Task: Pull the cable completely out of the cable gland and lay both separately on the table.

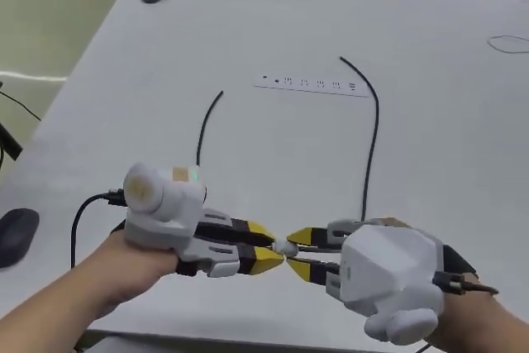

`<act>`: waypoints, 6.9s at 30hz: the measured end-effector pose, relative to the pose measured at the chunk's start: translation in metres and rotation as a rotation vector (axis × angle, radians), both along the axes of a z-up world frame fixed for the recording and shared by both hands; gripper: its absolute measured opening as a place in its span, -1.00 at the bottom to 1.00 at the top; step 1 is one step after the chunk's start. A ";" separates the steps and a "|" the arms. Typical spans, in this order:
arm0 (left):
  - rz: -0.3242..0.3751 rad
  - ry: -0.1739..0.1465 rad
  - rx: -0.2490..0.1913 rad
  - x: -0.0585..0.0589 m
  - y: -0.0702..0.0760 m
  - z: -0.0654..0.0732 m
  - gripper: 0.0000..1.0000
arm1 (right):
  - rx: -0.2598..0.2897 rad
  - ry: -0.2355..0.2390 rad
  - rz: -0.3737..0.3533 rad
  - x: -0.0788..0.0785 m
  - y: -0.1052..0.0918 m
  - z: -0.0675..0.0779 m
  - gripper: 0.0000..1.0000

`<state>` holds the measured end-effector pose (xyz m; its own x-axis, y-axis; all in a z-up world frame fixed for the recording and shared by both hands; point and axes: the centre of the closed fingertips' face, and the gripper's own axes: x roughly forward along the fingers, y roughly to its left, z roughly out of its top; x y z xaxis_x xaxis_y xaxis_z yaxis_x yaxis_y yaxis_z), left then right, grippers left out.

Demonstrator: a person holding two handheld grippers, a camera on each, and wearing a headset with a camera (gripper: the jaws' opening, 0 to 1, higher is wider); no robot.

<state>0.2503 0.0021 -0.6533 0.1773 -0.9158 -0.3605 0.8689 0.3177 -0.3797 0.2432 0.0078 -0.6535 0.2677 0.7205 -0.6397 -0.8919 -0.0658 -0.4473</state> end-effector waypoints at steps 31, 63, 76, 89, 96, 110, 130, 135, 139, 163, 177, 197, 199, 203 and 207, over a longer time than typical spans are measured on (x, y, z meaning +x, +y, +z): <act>-0.005 -0.188 0.048 0.015 -0.001 0.015 -0.70 | 0.113 0.183 -0.398 0.026 -0.027 0.000 -0.96; 0.012 -0.189 0.061 0.024 -0.006 0.011 -0.70 | 0.158 0.242 -0.449 0.035 -0.027 -0.003 -1.00; 0.034 -0.179 0.067 0.023 -0.007 0.010 -0.70 | 0.165 0.269 -0.483 0.037 -0.036 -0.010 -1.00; 0.041 -0.174 0.074 0.019 -0.006 0.008 -0.70 | 0.162 0.283 -0.514 0.036 -0.044 -0.017 -1.00; 0.058 -0.165 0.045 0.017 -0.003 0.014 -0.70 | 0.174 0.317 -0.618 0.046 -0.070 -0.027 -1.00; 0.054 -0.159 0.036 0.010 -0.013 0.012 -0.70 | 0.257 0.561 -0.933 0.050 -0.114 -0.074 -1.00; 0.105 -0.144 0.021 0.018 -0.001 0.017 -0.70 | 0.289 0.541 -0.910 0.048 -0.112 -0.061 -0.92; 0.108 -0.148 0.025 0.021 0.001 0.017 -0.70 | 0.281 0.492 -0.870 0.047 -0.108 -0.045 -0.75; 0.121 -0.140 0.024 0.023 0.003 0.018 -0.70 | 0.260 0.456 -0.827 0.044 -0.098 -0.032 -0.60; 0.114 -0.115 0.030 0.019 0.001 0.014 -0.70 | 0.084 0.180 -0.476 0.036 -0.026 0.003 -0.86; 0.109 -0.105 0.027 0.022 0.000 0.013 -0.70 | 0.082 0.184 -0.476 0.035 -0.022 0.003 -0.96; 0.105 -0.133 0.038 0.030 -0.003 0.016 -0.70 | 0.167 0.281 -0.551 0.046 -0.030 0.001 -0.99; 0.108 -0.131 0.034 0.030 -0.002 0.017 -0.70 | 0.180 0.292 -0.557 0.046 -0.031 0.001 -0.99; 0.109 -0.134 0.037 0.030 -0.003 0.016 -0.70 | 0.194 0.304 -0.566 0.046 -0.031 0.000 -0.99; 0.109 -0.134 0.040 0.030 -0.003 0.016 -0.70 | 0.200 0.312 -0.573 0.046 -0.031 0.000 -0.99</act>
